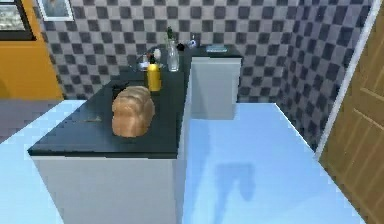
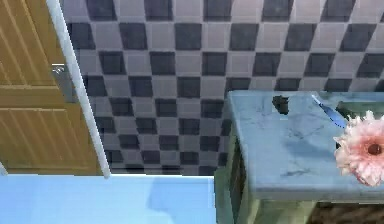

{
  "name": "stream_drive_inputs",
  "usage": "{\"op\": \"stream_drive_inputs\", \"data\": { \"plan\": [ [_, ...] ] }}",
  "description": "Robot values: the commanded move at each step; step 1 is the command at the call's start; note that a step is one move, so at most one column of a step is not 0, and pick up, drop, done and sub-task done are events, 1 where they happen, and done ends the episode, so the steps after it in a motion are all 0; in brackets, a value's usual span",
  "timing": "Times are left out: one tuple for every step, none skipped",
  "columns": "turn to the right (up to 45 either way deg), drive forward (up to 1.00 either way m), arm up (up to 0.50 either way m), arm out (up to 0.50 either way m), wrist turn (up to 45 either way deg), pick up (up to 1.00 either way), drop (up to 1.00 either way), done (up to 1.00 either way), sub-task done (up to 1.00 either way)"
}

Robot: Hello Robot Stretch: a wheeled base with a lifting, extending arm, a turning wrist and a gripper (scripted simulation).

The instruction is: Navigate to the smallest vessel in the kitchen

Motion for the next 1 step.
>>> {"op": "stream_drive_inputs", "data": {
  "plan": [
    [-18.0, 0.0, 0.0, 0.0, 0.0, 0.0, 0.0, 0.0, 0.0]
  ]
}}
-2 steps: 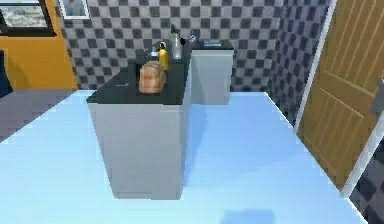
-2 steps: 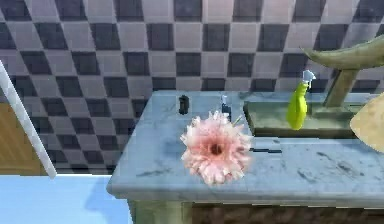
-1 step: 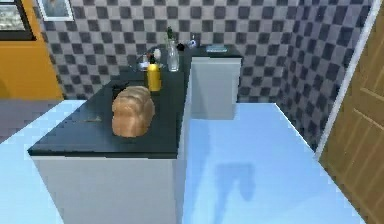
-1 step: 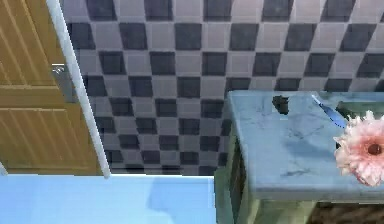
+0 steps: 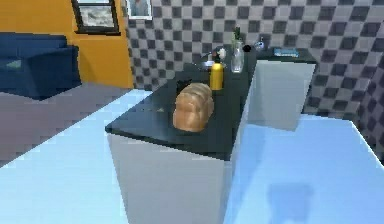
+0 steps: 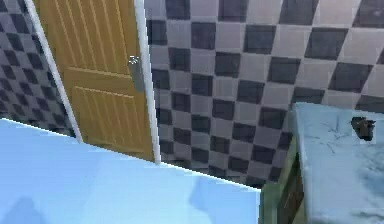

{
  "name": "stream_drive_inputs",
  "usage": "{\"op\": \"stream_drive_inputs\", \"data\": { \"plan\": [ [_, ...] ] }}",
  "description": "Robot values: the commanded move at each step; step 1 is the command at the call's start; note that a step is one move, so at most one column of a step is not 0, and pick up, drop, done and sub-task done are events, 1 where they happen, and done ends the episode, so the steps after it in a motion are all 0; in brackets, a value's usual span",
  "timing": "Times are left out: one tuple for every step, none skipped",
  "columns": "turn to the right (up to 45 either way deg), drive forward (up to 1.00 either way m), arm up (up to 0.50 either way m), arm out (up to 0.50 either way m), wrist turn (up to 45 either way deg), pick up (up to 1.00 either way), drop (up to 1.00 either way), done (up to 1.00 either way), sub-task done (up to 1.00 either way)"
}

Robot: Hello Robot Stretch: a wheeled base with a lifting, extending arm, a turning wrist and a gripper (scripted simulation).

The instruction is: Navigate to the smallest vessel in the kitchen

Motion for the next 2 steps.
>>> {"op": "stream_drive_inputs", "data": {
  "plan": [
    [0.0, 1.0, 0.0, 0.0, 0.0, 0.0, 0.0, 0.0, 0.0],
    [0.0, 0.0, 0.0, 0.0, 0.0, 0.0, 0.0, 1.0, 0.0]
  ]
}}
